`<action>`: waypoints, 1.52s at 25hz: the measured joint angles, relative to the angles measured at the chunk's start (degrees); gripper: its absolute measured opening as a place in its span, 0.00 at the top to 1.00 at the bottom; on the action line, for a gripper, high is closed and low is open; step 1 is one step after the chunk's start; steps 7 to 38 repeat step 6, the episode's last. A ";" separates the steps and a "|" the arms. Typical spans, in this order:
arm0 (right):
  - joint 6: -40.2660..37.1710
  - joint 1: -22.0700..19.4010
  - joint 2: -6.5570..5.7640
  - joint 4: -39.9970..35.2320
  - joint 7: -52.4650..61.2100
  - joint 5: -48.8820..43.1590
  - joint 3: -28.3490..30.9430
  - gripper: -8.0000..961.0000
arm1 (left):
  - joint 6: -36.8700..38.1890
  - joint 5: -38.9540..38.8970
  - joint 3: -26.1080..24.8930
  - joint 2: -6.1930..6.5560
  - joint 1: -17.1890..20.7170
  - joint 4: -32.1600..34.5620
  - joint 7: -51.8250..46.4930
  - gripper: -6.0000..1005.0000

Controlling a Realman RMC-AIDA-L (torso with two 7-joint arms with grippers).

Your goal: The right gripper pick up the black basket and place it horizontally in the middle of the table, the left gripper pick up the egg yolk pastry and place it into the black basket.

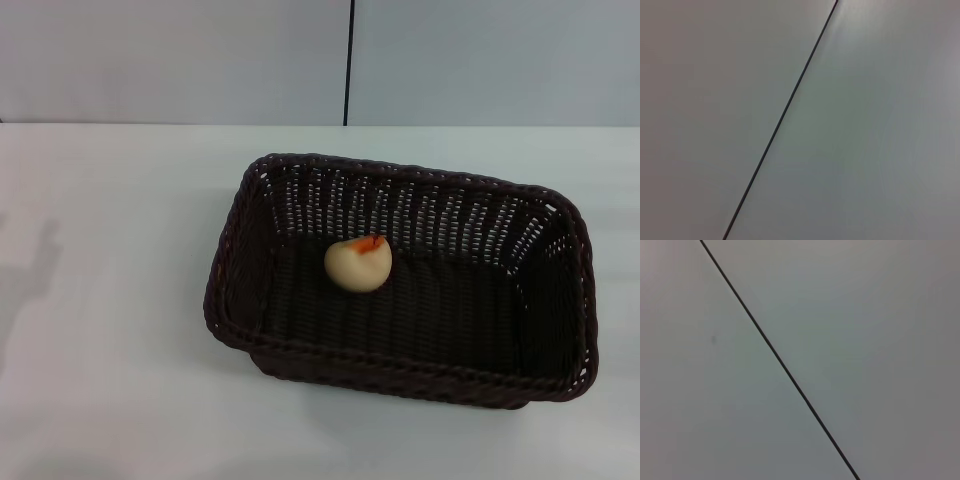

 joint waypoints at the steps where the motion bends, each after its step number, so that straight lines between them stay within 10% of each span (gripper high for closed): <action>1: -0.02 -0.05 0.00 0.10 0.02 0.01 0.00 0.58 | 0.03 -0.02 -0.07 0.00 0.01 0.00 0.00 0.29; 38: -0.12 -0.40 -0.04 0.21 0.08 0.12 0.01 0.58 | 0.14 -0.05 -0.44 0.00 -0.01 0.00 -0.11 0.29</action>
